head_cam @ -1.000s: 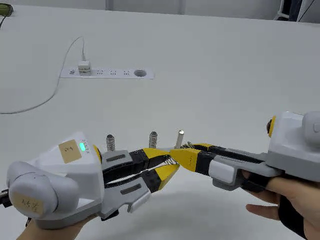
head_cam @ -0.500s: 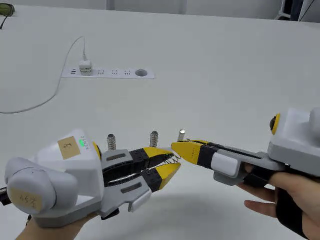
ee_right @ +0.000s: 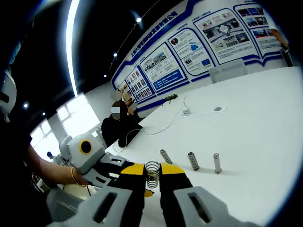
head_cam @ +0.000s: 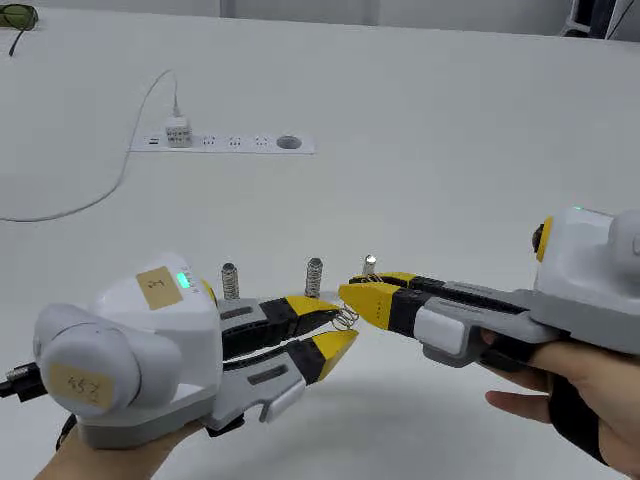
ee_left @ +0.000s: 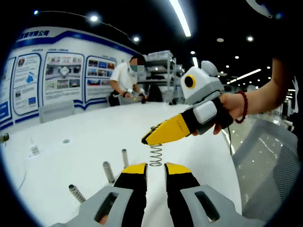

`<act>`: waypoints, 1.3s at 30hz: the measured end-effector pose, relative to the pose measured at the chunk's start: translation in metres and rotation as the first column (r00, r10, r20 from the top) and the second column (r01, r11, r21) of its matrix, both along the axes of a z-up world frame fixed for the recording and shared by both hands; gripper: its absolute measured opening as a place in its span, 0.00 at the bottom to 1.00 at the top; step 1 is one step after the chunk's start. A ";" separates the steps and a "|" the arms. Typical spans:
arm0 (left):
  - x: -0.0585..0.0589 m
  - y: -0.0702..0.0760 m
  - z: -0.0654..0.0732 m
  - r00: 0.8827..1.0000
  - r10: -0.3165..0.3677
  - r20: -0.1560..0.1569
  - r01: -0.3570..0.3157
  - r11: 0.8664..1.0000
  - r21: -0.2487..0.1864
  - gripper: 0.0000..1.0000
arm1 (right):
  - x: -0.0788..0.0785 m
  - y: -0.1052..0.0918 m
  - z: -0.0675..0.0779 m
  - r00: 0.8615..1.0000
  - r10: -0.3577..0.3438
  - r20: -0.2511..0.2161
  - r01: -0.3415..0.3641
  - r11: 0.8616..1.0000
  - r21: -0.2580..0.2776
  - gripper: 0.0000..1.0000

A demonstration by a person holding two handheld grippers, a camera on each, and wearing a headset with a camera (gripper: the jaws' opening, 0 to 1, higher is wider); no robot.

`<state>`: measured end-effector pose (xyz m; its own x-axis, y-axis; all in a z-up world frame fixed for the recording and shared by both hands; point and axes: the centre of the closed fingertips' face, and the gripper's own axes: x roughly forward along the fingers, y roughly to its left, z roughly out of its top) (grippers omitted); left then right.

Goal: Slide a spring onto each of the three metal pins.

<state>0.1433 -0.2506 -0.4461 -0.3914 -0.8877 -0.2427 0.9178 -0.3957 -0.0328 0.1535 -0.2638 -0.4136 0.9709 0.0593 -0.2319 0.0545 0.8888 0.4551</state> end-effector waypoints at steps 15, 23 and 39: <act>0.032 0.007 -0.010 0.985 0.173 0.022 -0.174 0.982 0.073 0.33 | 0.002 -0.043 0.000 0.992 -0.117 -0.041 0.099 0.948 -0.303 0.11; 0.045 0.015 -0.014 0.967 0.247 0.059 -0.251 0.964 0.085 0.50 | 0.009 -0.062 -0.002 0.987 -0.153 -0.051 0.122 0.919 -0.376 0.11; 0.060 0.023 -0.020 0.943 0.329 0.051 -0.333 0.936 0.110 0.68 | 0.022 -0.089 -0.006 0.982 -0.177 -0.068 0.135 0.905 -0.403 0.12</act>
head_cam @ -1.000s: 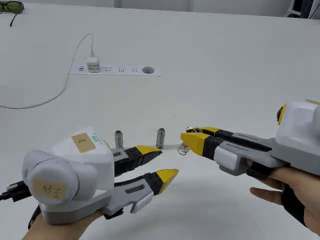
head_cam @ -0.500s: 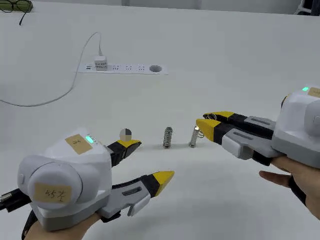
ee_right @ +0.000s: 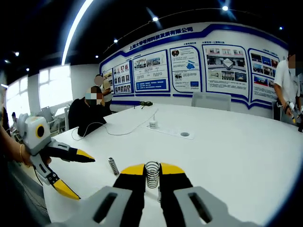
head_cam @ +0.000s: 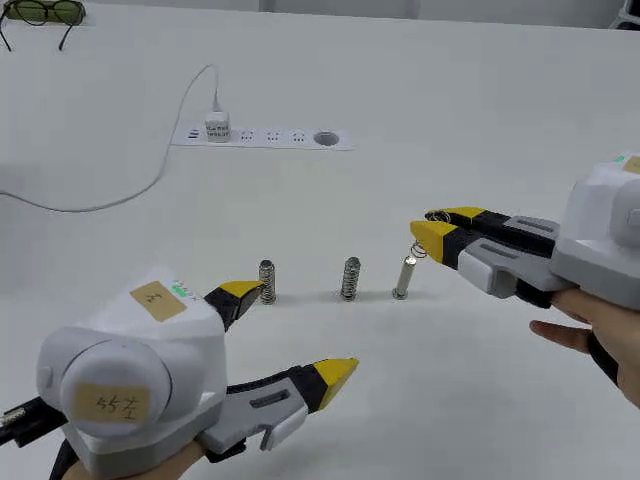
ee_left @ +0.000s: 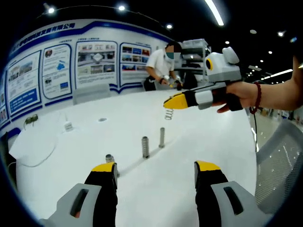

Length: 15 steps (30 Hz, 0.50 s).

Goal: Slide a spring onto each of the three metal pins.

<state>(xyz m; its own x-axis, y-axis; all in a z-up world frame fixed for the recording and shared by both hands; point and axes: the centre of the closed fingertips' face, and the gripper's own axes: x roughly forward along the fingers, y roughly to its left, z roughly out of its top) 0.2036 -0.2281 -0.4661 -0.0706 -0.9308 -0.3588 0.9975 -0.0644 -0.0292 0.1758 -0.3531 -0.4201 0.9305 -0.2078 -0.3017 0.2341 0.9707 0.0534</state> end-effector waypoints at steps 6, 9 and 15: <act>0.007 0.003 -0.002 0.999 0.030 -0.010 -0.030 1.000 0.002 0.72 | 0.006 -0.006 -0.011 1.000 -0.004 -0.022 0.004 1.000 0.005 0.12; 0.010 0.004 -0.004 0.999 0.044 -0.008 -0.044 0.999 0.009 0.75 | 0.007 -0.009 -0.016 0.999 -0.012 -0.031 0.012 1.000 0.007 0.12; 0.012 0.006 -0.005 0.998 0.055 -0.009 -0.055 0.998 0.013 0.77 | 0.009 -0.014 -0.024 0.998 -0.022 -0.052 0.023 1.000 0.009 0.12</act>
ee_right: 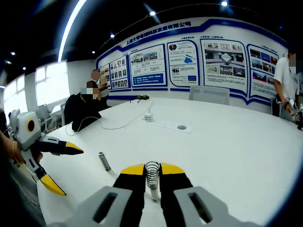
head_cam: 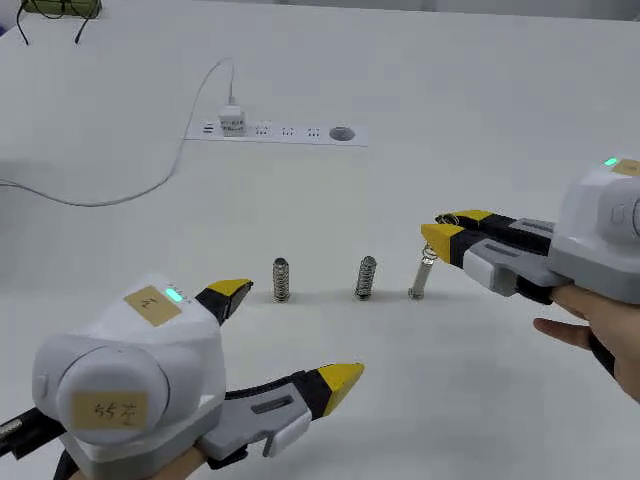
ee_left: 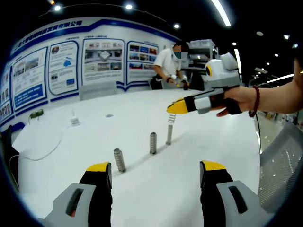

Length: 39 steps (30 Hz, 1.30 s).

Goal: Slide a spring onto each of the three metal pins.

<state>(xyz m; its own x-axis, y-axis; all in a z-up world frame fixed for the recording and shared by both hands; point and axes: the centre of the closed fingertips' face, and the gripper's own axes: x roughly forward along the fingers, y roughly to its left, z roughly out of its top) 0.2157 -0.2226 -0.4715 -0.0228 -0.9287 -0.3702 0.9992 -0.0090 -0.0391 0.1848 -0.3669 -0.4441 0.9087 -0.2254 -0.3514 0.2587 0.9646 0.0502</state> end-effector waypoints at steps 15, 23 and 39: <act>0.007 0.002 -0.004 1.000 0.026 -0.014 -0.026 1.000 0.004 0.79 | 0.001 0.000 -0.012 1.000 -0.020 -0.013 0.021 0.999 0.047 0.12; 0.008 0.003 -0.005 1.000 0.028 -0.009 -0.028 1.000 0.010 0.79 | 0.000 0.002 -0.021 0.999 -0.023 -0.036 0.025 0.999 0.039 0.12; 0.008 0.004 -0.008 0.999 0.031 -0.008 -0.031 0.999 0.024 0.77 | 0.001 0.003 -0.041 0.997 -0.014 -0.081 0.019 0.998 0.059 0.12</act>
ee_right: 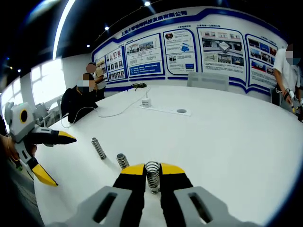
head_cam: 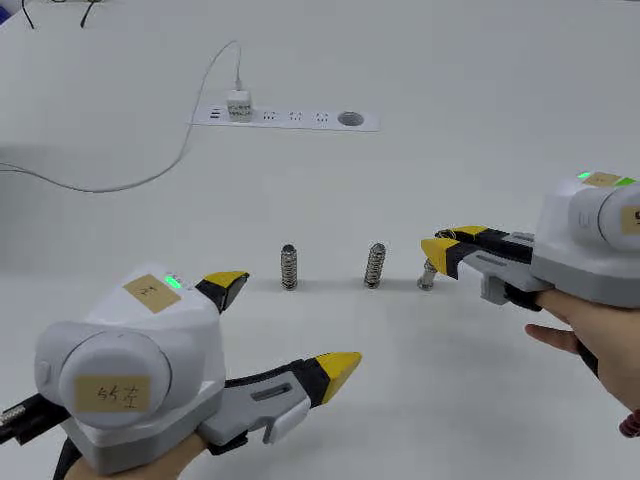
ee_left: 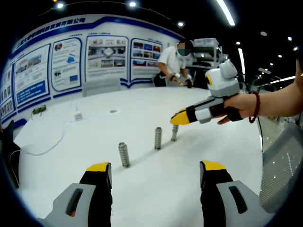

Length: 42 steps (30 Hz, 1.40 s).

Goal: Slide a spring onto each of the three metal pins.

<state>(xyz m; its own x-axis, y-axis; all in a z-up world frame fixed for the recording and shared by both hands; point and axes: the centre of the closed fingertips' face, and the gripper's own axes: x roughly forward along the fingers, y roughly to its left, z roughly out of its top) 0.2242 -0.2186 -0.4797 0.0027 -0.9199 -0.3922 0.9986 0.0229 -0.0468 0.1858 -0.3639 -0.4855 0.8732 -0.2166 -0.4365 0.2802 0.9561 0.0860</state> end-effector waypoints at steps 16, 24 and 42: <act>0.001 0.001 -0.001 1.000 0.000 0.003 0.000 1.000 0.002 0.76 | 0.000 0.005 -0.015 1.000 0.003 -0.028 -0.003 1.000 0.015 0.12; 0.002 0.001 -0.001 1.000 0.004 0.004 -0.004 1.000 0.002 0.75 | 0.000 0.005 -0.019 0.999 0.005 -0.036 -0.005 1.000 0.021 0.12; 0.006 0.002 0.000 1.000 0.015 0.008 -0.015 1.000 0.005 0.73 | 0.000 0.005 -0.025 0.999 -0.007 -0.046 0.010 0.998 0.063 0.14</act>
<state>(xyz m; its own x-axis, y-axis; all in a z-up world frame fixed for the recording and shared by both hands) 0.2301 -0.2163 -0.4793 0.0200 -0.9177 -0.3967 0.9985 0.0383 -0.0383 0.1856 -0.3588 -0.5109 0.8501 -0.1947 -0.4893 0.2932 0.9468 0.1327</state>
